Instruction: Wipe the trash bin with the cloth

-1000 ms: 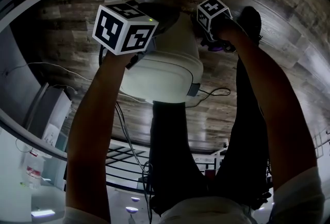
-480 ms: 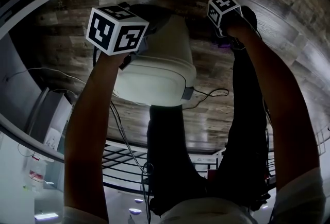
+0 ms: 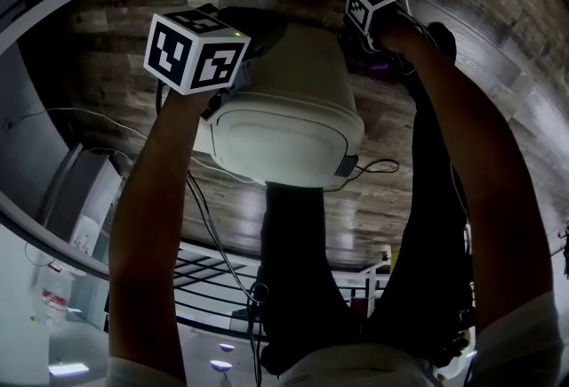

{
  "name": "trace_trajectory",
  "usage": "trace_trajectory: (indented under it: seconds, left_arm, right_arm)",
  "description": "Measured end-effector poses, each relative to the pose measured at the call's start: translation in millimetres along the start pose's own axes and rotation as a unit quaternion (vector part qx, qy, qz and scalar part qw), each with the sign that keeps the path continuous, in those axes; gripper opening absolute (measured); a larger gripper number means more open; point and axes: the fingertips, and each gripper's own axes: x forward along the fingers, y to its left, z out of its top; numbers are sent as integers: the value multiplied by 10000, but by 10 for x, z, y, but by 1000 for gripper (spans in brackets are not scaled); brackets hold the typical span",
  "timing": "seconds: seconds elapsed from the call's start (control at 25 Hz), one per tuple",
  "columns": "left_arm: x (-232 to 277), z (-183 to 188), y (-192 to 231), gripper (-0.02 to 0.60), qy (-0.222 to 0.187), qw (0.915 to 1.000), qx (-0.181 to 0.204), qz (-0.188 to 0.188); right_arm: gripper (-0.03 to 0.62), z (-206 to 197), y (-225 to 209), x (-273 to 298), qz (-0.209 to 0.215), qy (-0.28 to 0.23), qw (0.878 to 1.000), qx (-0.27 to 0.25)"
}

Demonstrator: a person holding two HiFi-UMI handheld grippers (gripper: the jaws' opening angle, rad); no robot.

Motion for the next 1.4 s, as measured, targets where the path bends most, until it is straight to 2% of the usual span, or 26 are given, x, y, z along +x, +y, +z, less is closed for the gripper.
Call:
trace_trajectory:
  seconds: [0.28,0.4,0.72,0.96,1.12,1.2,1.4]
  left_arm:
    - [-392,-286,412,5,-281,9992,-188,223]
    - [-540,-470,576,5,-462,9978,-381,283]
    - [-747,-863,958,5,-768,9929,-813,408]
    - [-697,-1086,1115,5,-854,9906,-998,379]
    - [-616,-1174,1198,5,-847,9902,-1039,386]
    - [-572,-1178,1254,5,-870,9901,-1021,417]
    - [-446,-1259,1290,5,-807,9906,-1047,345]
  right_arm:
    - [75,607,536,68,-51,-192,9995,-252]
    - [77,845,779,132,-78,-322,9990,-306]
    - [77,1465,1442,304,475,-555,9960,-511]
    - [77,1838,1769,444,971,-763,9917,-346]
    - [77,2056,1875,632,1308,-902,9873,-88]
    - [75,2123,1845,759,1345,-914,9867,18]
    - [77,2047,1604,1042,981,-620,9932,-30]
